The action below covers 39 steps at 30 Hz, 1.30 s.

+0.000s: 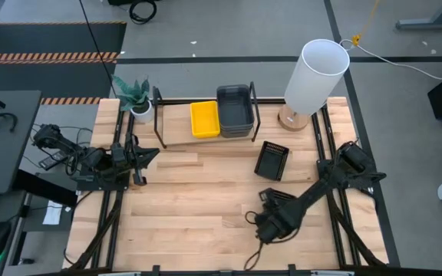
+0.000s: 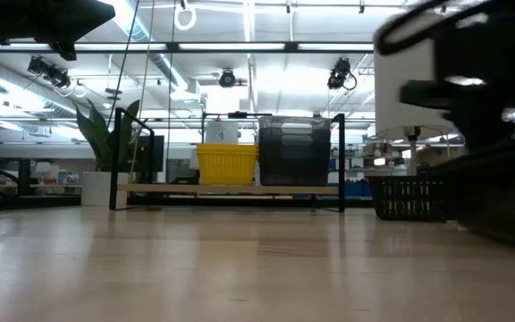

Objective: Stack baskets on shelf by color
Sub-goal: Stack the top small black bin on top of the bottom small black bin

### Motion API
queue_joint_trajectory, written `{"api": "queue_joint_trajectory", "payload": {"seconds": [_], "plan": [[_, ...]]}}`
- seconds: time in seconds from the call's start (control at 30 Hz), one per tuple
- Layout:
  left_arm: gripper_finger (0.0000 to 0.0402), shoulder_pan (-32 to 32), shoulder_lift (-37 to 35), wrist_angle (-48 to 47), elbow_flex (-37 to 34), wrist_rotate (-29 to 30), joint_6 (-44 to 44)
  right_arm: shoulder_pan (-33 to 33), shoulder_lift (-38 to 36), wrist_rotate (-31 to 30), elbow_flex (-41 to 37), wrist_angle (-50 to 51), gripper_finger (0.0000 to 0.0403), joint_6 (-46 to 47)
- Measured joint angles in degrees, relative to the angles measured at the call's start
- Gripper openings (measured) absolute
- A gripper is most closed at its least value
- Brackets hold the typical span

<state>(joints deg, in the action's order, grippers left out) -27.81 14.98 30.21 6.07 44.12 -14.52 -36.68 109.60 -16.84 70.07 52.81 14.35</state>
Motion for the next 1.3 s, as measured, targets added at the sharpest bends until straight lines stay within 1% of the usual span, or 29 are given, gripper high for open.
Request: {"api": "queue_joint_trajectory", "payload": {"seconds": [0.17, 0.23, 0.3, 0.43, 0.53, 0.6, 0.67, 0.77, 0.83, 1.0, 1.17, 1.3], "plan": [[0.0035, 0.00, 0.00, 0.00, 0.00, 0.00, 0.00, 1.35, 0.00, -2.12, 2.98, -7.47, 0.0100, -7.51], [0.0038, 0.00, 0.00, 0.00, 0.00, 0.00, 0.00, 1.34, 0.00, -2.20, 5.28, -6.62, 0.0100, -8.64], [0.0040, 0.00, 0.00, 0.00, 0.00, 0.00, 0.00, 1.60, 0.02, -2.40, 8.62, -0.77, 0.0100, -6.31], [0.0040, 0.00, 0.00, -0.01, 0.00, 0.00, -0.01, 4.17, -0.03, -1.75, 15.73, 14.06, 0.0100, 4.64], [0.0035, 0.00, 0.00, 0.00, 0.00, 0.00, -0.01, 7.21, -1.13, -1.68, 16.94, 18.56, 0.0100, 9.87], [0.0032, 0.00, 0.00, 0.00, 0.00, 0.00, -0.02, 9.76, -2.58, -1.15, 15.47, 18.53, 0.0100, 11.78], [0.0030, 0.00, 0.00, -0.01, 0.00, 0.00, 0.00, 12.68, -3.88, 0.73, 13.25, 17.98, 0.0100, 12.65], [0.0028, 0.00, 0.00, 0.01, 0.00, 0.00, 0.00, 17.74, -6.50, 4.64, 8.83, 13.98, 0.0100, 13.81], [0.0029, 0.00, 0.00, -0.01, 0.00, 0.00, 0.00, 20.97, -8.33, 6.19, 5.59, 10.28, 0.0100, 14.18], [0.0036, -0.01, 0.00, 0.00, 0.00, 0.00, 0.00, 27.05, -11.21, 7.87, 0.27, 8.34, 0.0111, 14.06], [0.0039, 0.00, 0.00, -0.02, 0.00, 0.00, -0.01, 29.47, -12.02, 11.39, -3.06, 5.28, 0.0147, 13.84], [0.0033, 0.00, 0.00, -0.01, 0.00, 0.00, -0.02, 29.04, -12.09, 11.48, -4.81, 2.28, 0.0174, 13.95]]}}
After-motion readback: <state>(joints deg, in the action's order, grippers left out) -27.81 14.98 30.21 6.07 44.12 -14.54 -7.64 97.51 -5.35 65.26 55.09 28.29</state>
